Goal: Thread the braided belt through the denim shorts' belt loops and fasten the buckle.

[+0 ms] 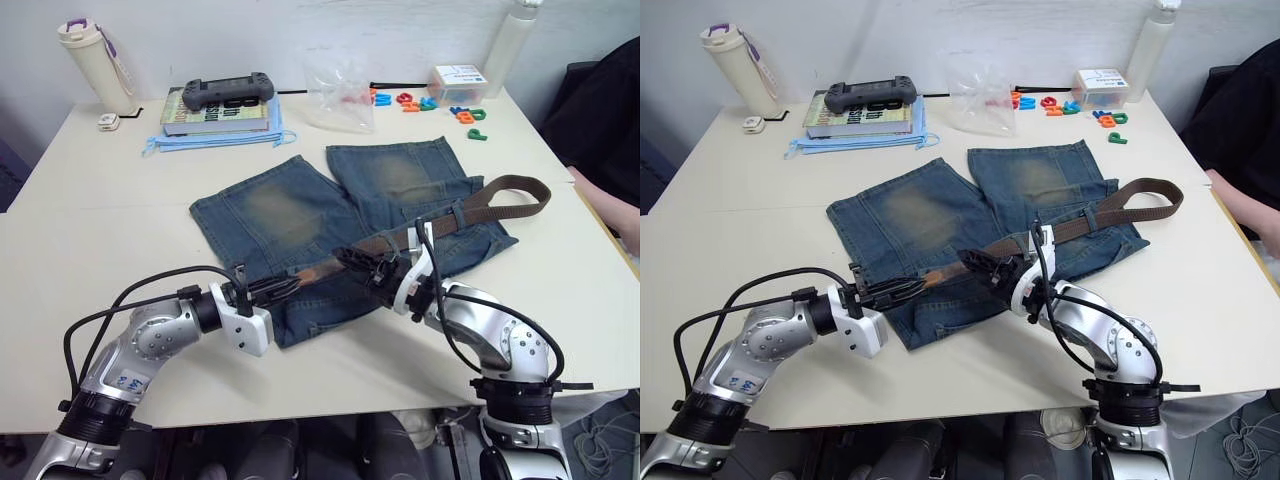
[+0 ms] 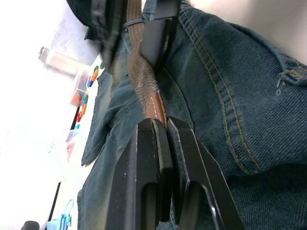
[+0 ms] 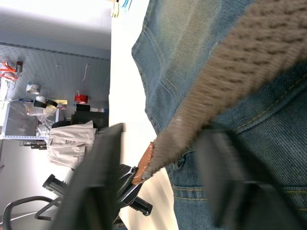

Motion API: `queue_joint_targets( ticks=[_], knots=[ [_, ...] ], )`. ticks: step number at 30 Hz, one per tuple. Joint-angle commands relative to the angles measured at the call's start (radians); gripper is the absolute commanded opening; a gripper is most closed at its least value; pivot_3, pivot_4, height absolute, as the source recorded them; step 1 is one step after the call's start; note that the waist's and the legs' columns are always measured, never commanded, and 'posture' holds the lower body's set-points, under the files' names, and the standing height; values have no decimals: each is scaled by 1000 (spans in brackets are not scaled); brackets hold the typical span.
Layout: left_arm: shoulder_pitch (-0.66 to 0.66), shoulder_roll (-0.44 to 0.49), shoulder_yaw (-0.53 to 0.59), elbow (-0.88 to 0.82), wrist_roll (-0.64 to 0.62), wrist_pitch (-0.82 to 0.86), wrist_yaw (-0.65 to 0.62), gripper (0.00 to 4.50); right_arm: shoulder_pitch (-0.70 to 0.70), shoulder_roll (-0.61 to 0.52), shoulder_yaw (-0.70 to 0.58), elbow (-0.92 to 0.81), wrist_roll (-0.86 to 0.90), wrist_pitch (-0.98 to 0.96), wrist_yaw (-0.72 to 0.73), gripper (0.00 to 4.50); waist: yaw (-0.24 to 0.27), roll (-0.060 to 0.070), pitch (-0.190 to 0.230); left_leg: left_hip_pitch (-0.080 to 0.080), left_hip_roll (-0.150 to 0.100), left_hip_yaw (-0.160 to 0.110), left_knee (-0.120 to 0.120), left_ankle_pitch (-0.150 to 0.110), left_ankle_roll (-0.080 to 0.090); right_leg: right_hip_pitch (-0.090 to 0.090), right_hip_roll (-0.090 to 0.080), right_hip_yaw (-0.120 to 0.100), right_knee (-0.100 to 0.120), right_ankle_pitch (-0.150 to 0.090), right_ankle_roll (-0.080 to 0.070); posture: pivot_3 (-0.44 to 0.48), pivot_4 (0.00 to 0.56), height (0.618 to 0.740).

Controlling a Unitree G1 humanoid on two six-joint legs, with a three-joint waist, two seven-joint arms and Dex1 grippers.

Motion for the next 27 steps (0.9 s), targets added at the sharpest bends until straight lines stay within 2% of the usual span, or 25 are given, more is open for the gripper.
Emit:
queue_joint_targets(
  ticks=[1, 2, 10, 14, 18, 20, 24, 27],
  knots=[
    [-5, 2, 18, -34, -24, -26, 9, 0, -1, -4, 16, -47, 31, -29, 25, 436, 0, 0, 0, 0, 0, 0, 0, 0, 0, 0, 0, 0, 0, 0, 0, 0, 150, 659],
    [-3, 4, 18, -33, -27, -33, 9, 0, -1, -5, 18, -47, 30, -37, 28, 56, 0, 0, 0, 0, 0, 0, 0, 0, 0, 0, 0, 0, 0, 0, 0, 0, 150, 659],
    [0, 3, 32, -37, -82, -22, -6, 0, -12, -8, 27, -48, 17, -71, 50, 56, 0, 0, 0, 0, 0, 0, 0, 0, 0, 0, 0, 0, 0, 0, 0, 0, 150, 659],
    [27, -11, 58, -79, -160, 88, -15, 1606, -31, -2, 32, -65, -12, -94, 62, 0, 0, 0, 0, 0, 0, 0, 0, 0, 0, 0, 0, 0, 0, 0, 0, 0, 150, 659],
    [138, -14, 137, -179, -338, 298, -37, 3352, -36, 19, 50, -103, -70, -128, 65, 0, -9, 0, 0, 0, 0, 0, -1, 0, 0, -1, 1, 1, 0, 0, 0, 0, 150, 659],
    [191, -4, 166, -219, -396, 348, -61, 3352, -34, 19, 60, -117, -101, -135, 70, 0, -14, 0, 0, 0, 0, 0, -1, 0, 0, -1, 1, 1, 0, 0, 0, 0, 150, 659],
    [317, 7, 240, -311, -582, 561, -102, 3352, -23, 42, 77, -138, -175, -158, 86, 0, -20, 0, 0, 1, 0, 0, -1, 0, 0, -1, 1, 1, 0, 0, 0, 0, 150, 659],
    [343, 7, 275, -348, -675, 693, -109, 3352, -19, 54, 97, -145, -250, -165, 109, 0, -20, 0, 0, 1, 0, -1, -1, 0, 0, -1, 1, 1, 0, 0, -1, 0, 150, 659]
  ],
)
